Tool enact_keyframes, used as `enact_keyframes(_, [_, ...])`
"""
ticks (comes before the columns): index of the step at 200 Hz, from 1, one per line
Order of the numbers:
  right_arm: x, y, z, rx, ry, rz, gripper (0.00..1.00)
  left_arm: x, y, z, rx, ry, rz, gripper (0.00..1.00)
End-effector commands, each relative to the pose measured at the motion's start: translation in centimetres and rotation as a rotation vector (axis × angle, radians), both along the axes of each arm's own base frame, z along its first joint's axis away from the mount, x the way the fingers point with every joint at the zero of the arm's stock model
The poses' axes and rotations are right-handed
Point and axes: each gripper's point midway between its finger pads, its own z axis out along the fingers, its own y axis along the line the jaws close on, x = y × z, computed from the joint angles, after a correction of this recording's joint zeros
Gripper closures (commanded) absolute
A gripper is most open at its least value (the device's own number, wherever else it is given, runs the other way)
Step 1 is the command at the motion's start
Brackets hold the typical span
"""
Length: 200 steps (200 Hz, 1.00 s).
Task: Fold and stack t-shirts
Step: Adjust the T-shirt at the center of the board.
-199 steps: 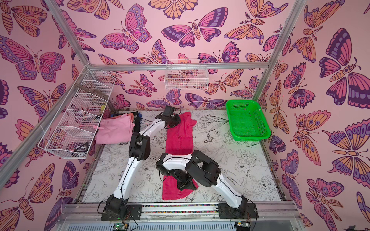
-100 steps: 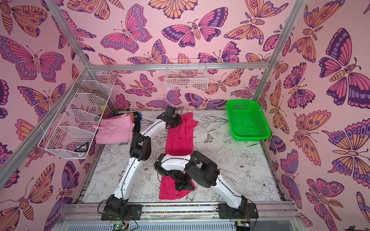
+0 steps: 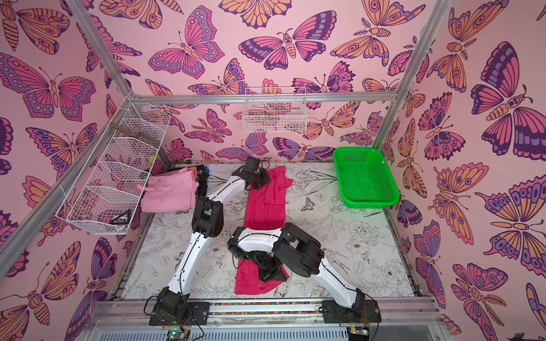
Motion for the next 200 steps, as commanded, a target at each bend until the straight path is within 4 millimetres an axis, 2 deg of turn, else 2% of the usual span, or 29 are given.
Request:
enact_keyframes(1, [-1.2, 0.6, -2.3, 0.024, 0.095, 0.059, 1.0, -3.9, -0.8, -1.9, 0.038, 0.138, -0.075, 1.0])
enact_keyframes(59, [0.1, 0.4, -1.3, 0.027, 0.006, 0.081, 1.0, -3.5, -1.3, 3.9, 0.003, 0.051, -0.099, 1.0])
enact_keyframes(100, [1.4, 0.4, 0.4, 0.05, -0.094, 0.102, 1.0, -3.6, -1.0, 7.7, 0.003, -0.006, -0.104, 1.0])
enact_keyframes(151, [3.4, 0.7, 3.4, 0.071, -0.215, 0.13, 1.0, -4.1, -0.6, 10.4, 0.007, -0.04, -0.107, 1.0])
enact_keyframes(200, [4.8, 0.7, 7.2, 0.114, -0.357, 0.135, 1.0, -4.7, 0.0, 11.6, 0.021, -0.047, -0.098, 1.0])
